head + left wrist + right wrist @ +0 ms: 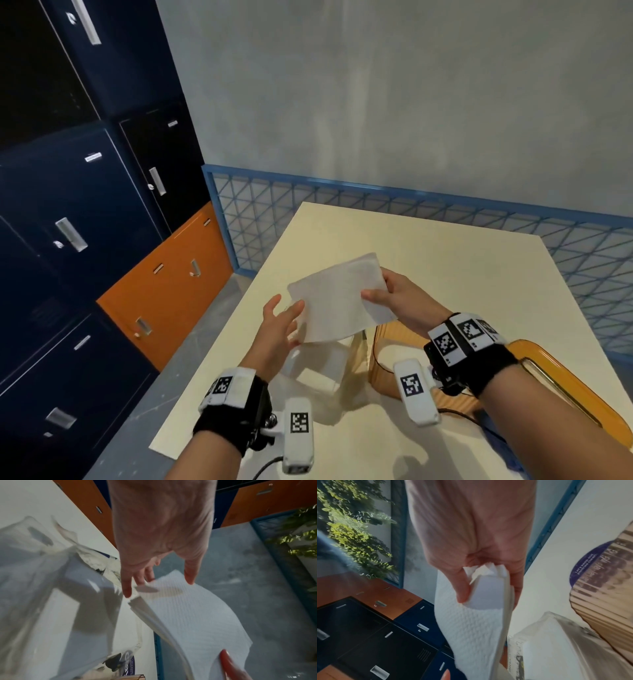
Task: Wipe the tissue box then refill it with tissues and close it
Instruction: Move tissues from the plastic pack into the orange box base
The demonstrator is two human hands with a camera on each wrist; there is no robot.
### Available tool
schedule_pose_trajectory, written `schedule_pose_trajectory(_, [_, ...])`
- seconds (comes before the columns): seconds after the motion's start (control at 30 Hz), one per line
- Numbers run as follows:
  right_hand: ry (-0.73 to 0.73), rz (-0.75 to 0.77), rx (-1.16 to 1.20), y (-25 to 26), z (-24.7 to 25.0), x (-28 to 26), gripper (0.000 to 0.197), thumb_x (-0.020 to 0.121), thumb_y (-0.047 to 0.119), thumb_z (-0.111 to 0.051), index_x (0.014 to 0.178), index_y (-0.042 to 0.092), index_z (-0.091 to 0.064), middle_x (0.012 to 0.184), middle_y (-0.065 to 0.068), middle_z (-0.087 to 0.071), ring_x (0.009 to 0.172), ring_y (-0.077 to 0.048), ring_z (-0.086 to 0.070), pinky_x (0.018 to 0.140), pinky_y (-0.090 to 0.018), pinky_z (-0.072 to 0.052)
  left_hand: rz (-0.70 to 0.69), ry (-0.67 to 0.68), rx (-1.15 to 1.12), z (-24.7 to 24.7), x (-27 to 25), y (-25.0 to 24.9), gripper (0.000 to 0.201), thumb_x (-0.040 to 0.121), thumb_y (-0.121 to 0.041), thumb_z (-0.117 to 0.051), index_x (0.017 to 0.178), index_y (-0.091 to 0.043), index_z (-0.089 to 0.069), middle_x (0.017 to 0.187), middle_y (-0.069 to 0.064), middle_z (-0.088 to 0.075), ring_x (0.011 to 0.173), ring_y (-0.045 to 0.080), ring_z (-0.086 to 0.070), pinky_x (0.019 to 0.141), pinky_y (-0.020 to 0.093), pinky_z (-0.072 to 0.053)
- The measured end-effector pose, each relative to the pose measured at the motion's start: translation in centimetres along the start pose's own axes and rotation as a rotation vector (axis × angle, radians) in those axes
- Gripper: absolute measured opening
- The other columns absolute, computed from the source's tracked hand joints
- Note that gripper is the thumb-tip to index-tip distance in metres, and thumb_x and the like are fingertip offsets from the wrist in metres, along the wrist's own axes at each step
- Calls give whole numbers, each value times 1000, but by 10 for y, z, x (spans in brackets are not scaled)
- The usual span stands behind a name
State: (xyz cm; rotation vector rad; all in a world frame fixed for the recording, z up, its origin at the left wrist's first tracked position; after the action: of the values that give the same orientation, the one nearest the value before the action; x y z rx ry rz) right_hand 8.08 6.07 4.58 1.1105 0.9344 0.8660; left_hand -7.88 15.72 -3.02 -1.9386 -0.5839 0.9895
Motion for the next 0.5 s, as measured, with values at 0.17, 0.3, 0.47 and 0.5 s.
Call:
schedule_pose_trajectory(0.17, [46,53,-11,9,-10,5,38,91,10,-56,128,9,-50,121,-10,-62,108,-22,-59,93,-34,-48,17,68,-110,4,13,-1,73,87,-14,-59,146,-30,-19,125,5,-50,116,25,-50,80,36,-48])
schedule_pose_trajectory(0.3, [31,85,-49,21,-7,8,31,91,6,-55,121,12,-54,106,-2,-63,93,-11,-60,80,-21,-48,-65,162,26,-1,14,-12,47,82,-13,-57,127,-23,-48,117,2,-59,103,23,-55,74,36,-48])
schedule_pose_trajectory(0.47, [-78,75,-6,4,0,16,25,89,2,-57,109,15,-56,104,-7,-62,96,-20,-57,91,-37,-47,-308,-42,124,18,5,-37,27,93,2,-48,106,-19,-59,102,-2,-65,96,16,-60,79,27,-49])
schedule_pose_trajectory(0.5, [-103,65,0,-3,-1,18,24,87,-1,-58,104,16,-57,102,-7,-61,96,-22,-56,90,-39,-46,-366,-89,189,22,3,-40,29,92,2,-49,112,-18,-57,104,-2,-65,96,13,-60,77,23,-49])
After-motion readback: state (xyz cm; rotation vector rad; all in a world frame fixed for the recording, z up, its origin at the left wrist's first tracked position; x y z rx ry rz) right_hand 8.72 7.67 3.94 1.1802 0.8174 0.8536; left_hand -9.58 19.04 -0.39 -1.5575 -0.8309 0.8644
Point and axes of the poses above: each hand's wrist, its own x-axis towards the middle knuckle, its own z-axis out of the back of the hand, y = z × x, the point moved 10 cm from there along x, towards the middle knuckle
